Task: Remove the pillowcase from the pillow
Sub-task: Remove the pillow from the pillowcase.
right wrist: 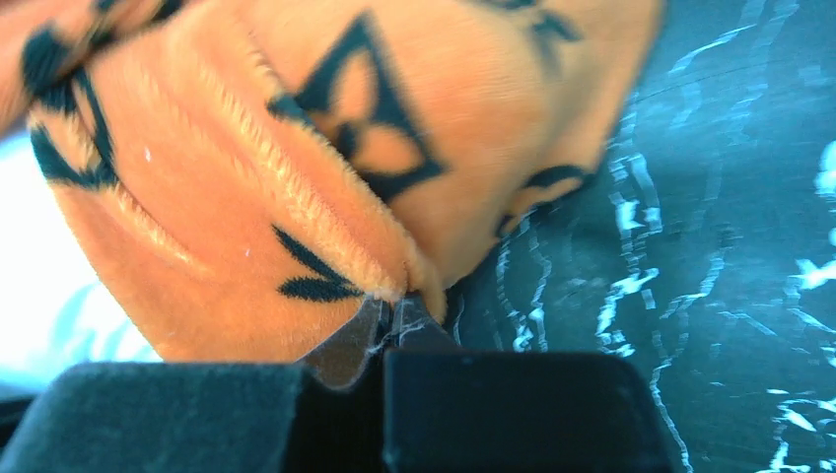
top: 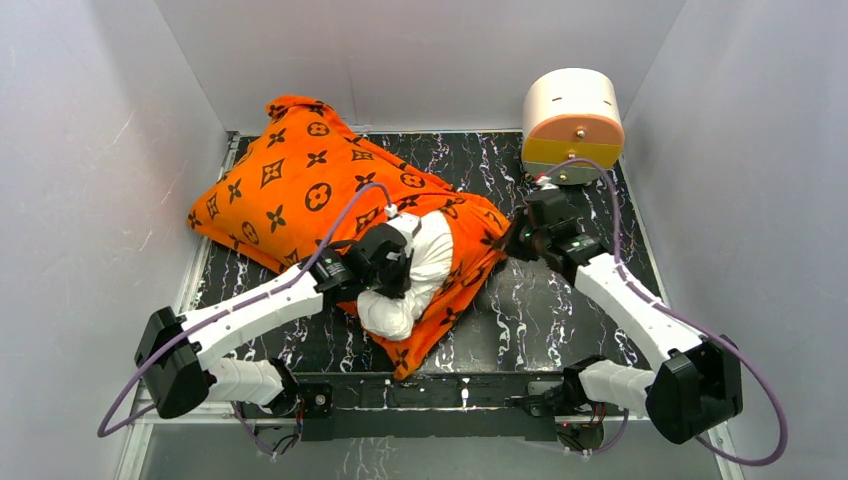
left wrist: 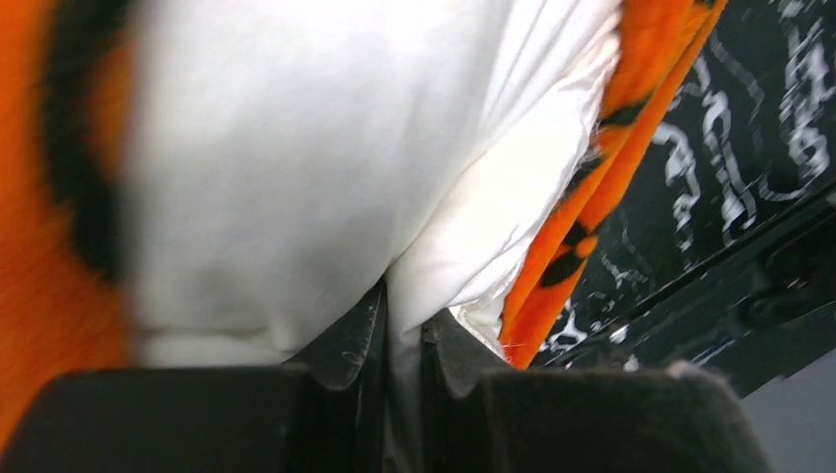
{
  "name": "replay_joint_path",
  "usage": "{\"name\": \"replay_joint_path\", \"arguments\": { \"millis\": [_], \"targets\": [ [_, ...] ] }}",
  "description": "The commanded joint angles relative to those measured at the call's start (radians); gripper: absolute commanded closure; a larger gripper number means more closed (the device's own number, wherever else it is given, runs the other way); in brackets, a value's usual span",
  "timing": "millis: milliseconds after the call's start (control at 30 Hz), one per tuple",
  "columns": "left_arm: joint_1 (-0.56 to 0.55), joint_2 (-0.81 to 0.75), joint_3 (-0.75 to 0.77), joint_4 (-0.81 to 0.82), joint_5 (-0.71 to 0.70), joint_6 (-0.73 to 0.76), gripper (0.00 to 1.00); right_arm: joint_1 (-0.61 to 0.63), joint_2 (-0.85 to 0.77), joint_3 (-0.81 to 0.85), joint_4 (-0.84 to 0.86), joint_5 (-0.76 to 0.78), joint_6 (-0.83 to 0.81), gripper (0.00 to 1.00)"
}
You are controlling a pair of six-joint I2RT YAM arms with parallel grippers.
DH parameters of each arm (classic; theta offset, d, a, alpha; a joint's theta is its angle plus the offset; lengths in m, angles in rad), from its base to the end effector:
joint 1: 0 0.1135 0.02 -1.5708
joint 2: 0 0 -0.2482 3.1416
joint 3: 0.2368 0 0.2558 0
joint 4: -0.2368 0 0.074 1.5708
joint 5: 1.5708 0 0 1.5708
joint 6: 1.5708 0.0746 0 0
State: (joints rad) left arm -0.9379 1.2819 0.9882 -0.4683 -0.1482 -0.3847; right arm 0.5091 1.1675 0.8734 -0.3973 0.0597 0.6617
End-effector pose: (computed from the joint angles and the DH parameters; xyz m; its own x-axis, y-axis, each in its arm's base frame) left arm 0.1932 -0.2447 0.2348 -0.6541 0.2641 -0.7088 0.5274 0.8310 -0.1770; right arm 0.2574 0.1386 0.2325 -0.7135 0.3042 -0.6311 -0.0101 0.8963 0.4433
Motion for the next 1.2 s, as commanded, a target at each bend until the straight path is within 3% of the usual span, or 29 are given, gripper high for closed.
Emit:
{"name": "replay_joint_path", "arguments": {
  "millis": [0, 100, 267, 400, 500, 600, 733, 933, 1067, 1167],
  "targets": [
    [0.093, -0.097, -0.06, -0.13, -0.067, -0.081, 1.0, -0.296, -0.055, 0.024, -0.016, 0.132, -0.008, 1.0],
    [0.101, -0.098, -0.069, -0.151, -0.08, -0.058, 1.0, -0.407, 0.002, -0.021, 0.07, -0.05, -0.009, 1.0],
    [0.102, -0.102, -0.078, -0.114, -0.012, -0.022, 1.0, -0.415, 0.211, 0.024, 0.066, -0.254, -0.054, 1.0],
    [0.101, -0.126, -0.085, -0.051, 0.068, 0.007, 1.0, -0.415, 0.23, -0.001, 0.08, -0.333, -0.078, 1.0],
    [0.102, -0.134, -0.078, -0.012, 0.11, 0.017, 1.0, -0.415, 0.139, 0.0, 0.071, -0.383, -0.107, 0.81],
    [0.101, -0.12, -0.065, 0.012, 0.14, 0.026, 1.0, -0.411, 0.035, 0.018, 0.044, -0.435, -0.124, 0.54],
    [0.102, -0.097, -0.049, 0.022, 0.148, 0.029, 1.0, -0.378, -0.066, 0.025, 0.055, -0.587, -0.133, 0.41],
    [0.101, -0.085, -0.037, 0.028, 0.181, 0.028, 1.0, -0.084, -0.071, 0.055, 0.045, -0.339, -0.093, 0.36],
    [0.101, -0.092, -0.036, 0.023, 0.186, 0.026, 1.0, -0.001, 0.019, 0.065, 0.065, -0.266, -0.058, 0.36],
    [0.101, -0.103, -0.036, 0.018, 0.186, 0.019, 1.0, 0.023, 0.068, 0.069, 0.09, -0.181, -0.047, 0.48]
  ]
}}
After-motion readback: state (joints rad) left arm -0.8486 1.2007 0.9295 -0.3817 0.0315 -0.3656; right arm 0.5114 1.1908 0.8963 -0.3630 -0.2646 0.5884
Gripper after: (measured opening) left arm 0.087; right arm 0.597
